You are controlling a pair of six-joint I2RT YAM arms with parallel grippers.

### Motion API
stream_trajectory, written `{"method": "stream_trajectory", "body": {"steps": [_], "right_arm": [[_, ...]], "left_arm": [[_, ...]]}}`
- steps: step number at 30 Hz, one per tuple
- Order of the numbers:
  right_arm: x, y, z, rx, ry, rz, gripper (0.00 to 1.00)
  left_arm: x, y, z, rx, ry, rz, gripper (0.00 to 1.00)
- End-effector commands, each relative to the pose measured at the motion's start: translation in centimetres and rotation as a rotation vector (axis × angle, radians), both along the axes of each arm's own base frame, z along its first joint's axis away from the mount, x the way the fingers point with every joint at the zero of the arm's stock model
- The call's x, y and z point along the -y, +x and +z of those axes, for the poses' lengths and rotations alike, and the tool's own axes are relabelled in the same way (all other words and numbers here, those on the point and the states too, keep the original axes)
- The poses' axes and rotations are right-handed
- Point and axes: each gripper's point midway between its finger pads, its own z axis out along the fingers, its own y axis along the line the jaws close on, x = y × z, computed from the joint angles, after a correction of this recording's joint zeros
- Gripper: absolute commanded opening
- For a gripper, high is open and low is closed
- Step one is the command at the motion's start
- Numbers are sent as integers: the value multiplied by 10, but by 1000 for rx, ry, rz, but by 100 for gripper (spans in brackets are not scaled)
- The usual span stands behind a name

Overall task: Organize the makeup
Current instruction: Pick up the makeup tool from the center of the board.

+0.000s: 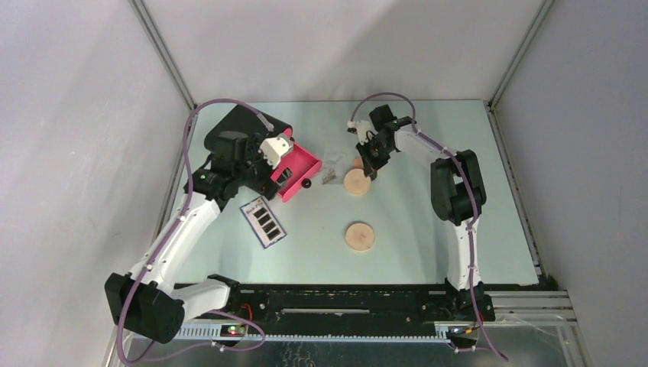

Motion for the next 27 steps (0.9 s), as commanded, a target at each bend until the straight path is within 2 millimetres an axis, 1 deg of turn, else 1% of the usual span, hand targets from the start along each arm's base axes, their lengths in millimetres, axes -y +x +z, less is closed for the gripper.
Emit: {"method": "stream_trajectory", "body": {"steps": [1, 5, 9, 14, 17, 21, 23, 27], "right_arm": [[-17, 8, 85, 144, 167, 23, 0], [-30, -4, 127, 174, 285, 53, 0], [-41, -16, 156, 169, 392, 78, 0], [-57, -32, 193, 154, 537, 119, 0], [-65, -41, 212, 148, 599, 139, 0], [-75, -54, 231, 135, 661, 176, 0], [-79, -60, 235, 129, 675, 193, 0], [-86, -70, 241, 125, 690, 217, 0]], "left_arm": [[3, 12, 43, 99, -48, 33, 98], [8, 15, 47, 88, -71, 24, 98], [19, 13, 54, 79, -118, -10, 98], [45, 8, 57, 8, -226, -92, 100], [62, 9, 60, -43, -289, -123, 100], [83, 18, 66, -110, -394, -129, 100], [91, 23, 69, -143, -434, -131, 100], [108, 31, 68, -230, -496, -150, 100]]}}
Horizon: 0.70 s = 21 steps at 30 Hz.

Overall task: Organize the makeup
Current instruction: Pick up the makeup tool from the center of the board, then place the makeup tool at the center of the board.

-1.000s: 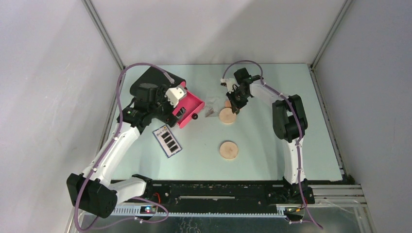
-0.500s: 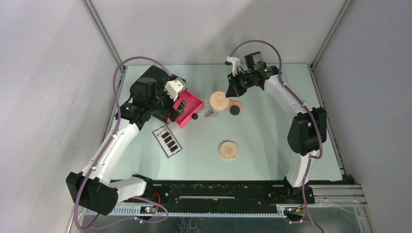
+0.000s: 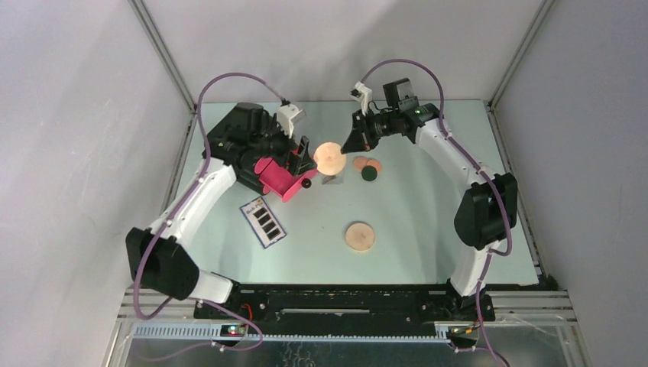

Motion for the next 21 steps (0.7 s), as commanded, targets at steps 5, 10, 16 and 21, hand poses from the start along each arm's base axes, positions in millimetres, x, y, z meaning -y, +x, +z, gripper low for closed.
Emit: {"method": "stream_trajectory", "body": {"steps": [5, 10, 16, 21], "right_arm": [[-15, -28, 52, 68, 107, 73, 0], [-16, -30, 50, 67, 105, 75, 0], [-14, -26, 38, 59, 79, 65, 4], [-9, -21, 30, 85, 39, 48, 37]], "left_arm": [[40, 13, 24, -106, -175, -76, 96], [48, 11, 12, -175, -197, -112, 69], [40, 8, 11, -152, -163, -122, 24], [12, 14, 6, -74, -41, -39, 0]]}}
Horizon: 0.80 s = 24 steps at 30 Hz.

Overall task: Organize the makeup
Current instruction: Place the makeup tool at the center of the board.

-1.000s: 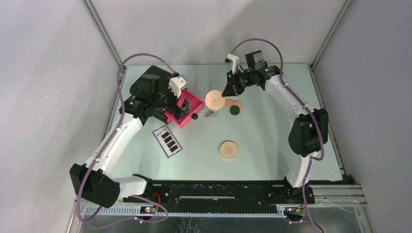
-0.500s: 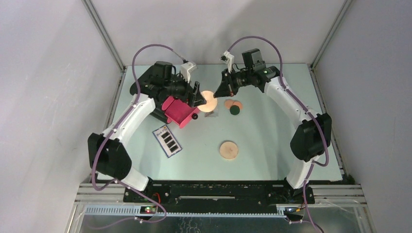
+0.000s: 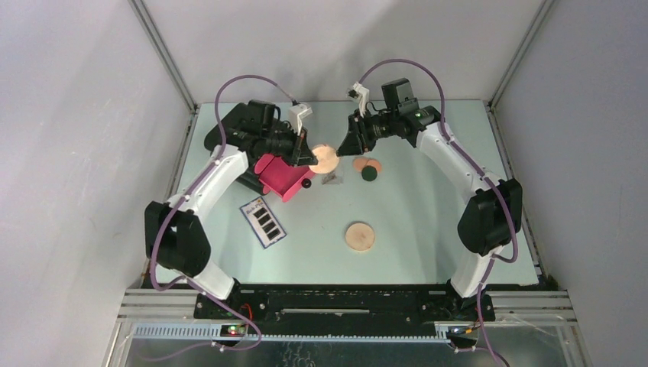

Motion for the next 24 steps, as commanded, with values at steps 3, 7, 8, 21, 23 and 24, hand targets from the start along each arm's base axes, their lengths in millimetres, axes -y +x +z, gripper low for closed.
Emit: {"method": "stream_trajectory", "body": {"steps": [3, 7, 8, 21, 23, 24], "right_arm": [[10, 5, 2, 75, -42, -28, 47], [16, 9, -5, 87, -74, -44, 53], [17, 9, -8, 92, -85, -47, 53], [45, 13, -50, 134, -256, -34, 55], [56, 7, -53, 132, -293, -6, 55], [64, 2, -55, 111, -318, 8, 55]], "left_arm": [[-54, 17, 23, 280, 228, 145, 0], [-87, 21, 17, 403, 384, 216, 0], [-93, 21, 16, 421, 419, 223, 0], [-117, 10, -18, 500, 664, 275, 0], [-117, 8, -22, 500, 670, 265, 0], [-116, 7, -25, 499, 673, 260, 0]]}}
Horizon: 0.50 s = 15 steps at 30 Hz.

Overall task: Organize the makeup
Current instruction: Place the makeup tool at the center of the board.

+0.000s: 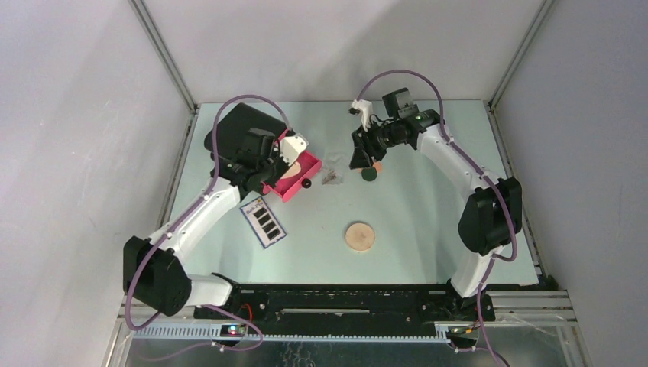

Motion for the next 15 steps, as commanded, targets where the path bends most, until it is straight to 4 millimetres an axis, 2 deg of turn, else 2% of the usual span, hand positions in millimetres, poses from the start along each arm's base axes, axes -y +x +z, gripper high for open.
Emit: {"method": "stream_trajectory", "body": {"steps": [1, 7, 10, 15], "right_arm": [[33, -10, -4, 19, -117, 59, 55], [71, -2, -26, -18, -213, 2, 54], [77, -2, -30, -9, -236, -9, 54], [75, -3, -32, -6, -244, -9, 54]], "left_arm": [[-4, 7, 15, 105, 26, 9, 0], [-4, 12, 8, 99, 41, 24, 0], [8, 10, 8, 59, -5, -11, 0], [25, 13, 8, -9, -69, -20, 0]]}}
